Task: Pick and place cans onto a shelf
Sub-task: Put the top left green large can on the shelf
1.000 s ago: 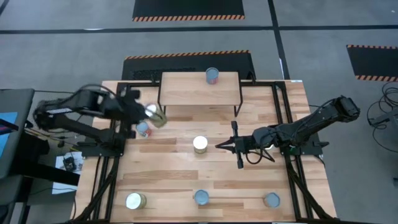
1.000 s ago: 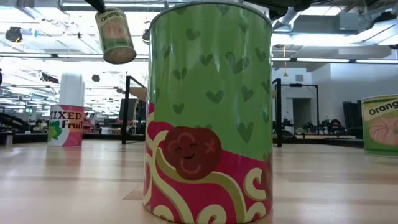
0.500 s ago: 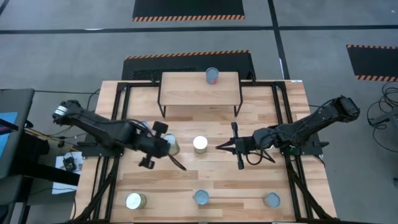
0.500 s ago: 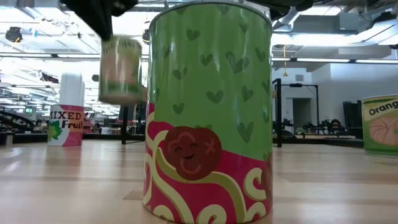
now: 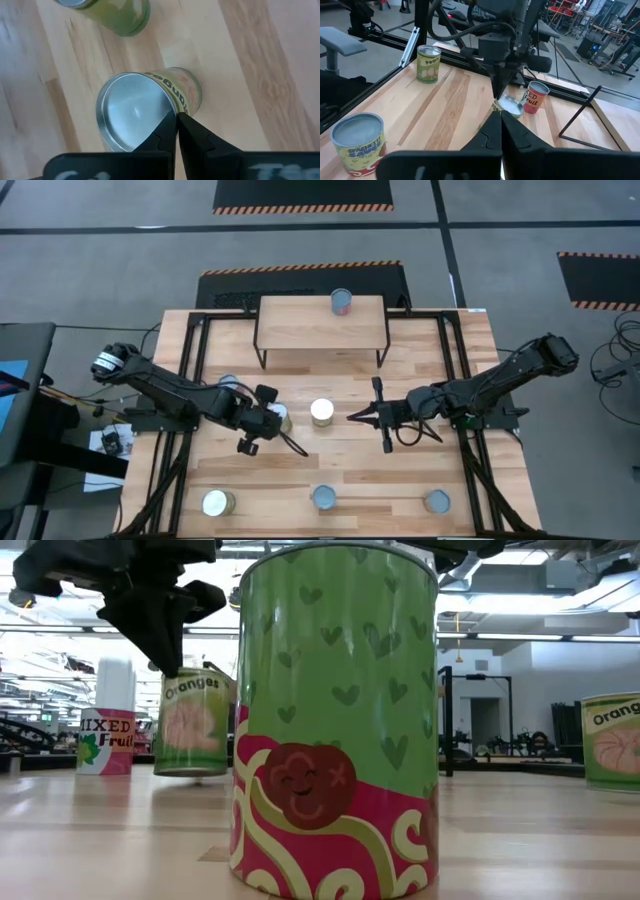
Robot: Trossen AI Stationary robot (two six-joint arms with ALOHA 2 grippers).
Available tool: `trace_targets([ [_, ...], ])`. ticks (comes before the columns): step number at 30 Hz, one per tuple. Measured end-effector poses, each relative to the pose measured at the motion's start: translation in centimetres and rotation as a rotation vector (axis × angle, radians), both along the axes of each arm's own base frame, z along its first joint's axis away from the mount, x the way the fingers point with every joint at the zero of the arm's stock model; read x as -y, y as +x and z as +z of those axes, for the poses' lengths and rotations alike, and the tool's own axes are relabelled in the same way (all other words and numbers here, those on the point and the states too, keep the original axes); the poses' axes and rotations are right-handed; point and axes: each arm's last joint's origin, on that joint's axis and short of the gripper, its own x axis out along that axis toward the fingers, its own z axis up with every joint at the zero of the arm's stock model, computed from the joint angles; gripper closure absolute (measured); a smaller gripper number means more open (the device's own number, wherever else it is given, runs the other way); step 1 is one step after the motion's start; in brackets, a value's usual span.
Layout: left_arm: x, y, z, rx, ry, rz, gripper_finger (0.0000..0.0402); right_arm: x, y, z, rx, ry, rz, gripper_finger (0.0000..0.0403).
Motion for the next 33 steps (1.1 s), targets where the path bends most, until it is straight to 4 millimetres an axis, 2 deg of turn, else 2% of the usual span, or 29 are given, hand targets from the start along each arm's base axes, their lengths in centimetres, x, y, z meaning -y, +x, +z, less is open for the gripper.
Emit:
trace_targets([
  [29, -0.03, 0.41, 0.15, 0.037, -0.014, -0.008, 0.0401, 0.0, 0.0, 0.01, 0.001, 0.0, 0.0, 0.0394],
  [33, 0.08, 0.63, -0.35, 0.014, -0.017, -0.01, 0.0401, 0.0, 0.0, 0.01, 0.001, 0.0, 0.0, 0.0394],
])
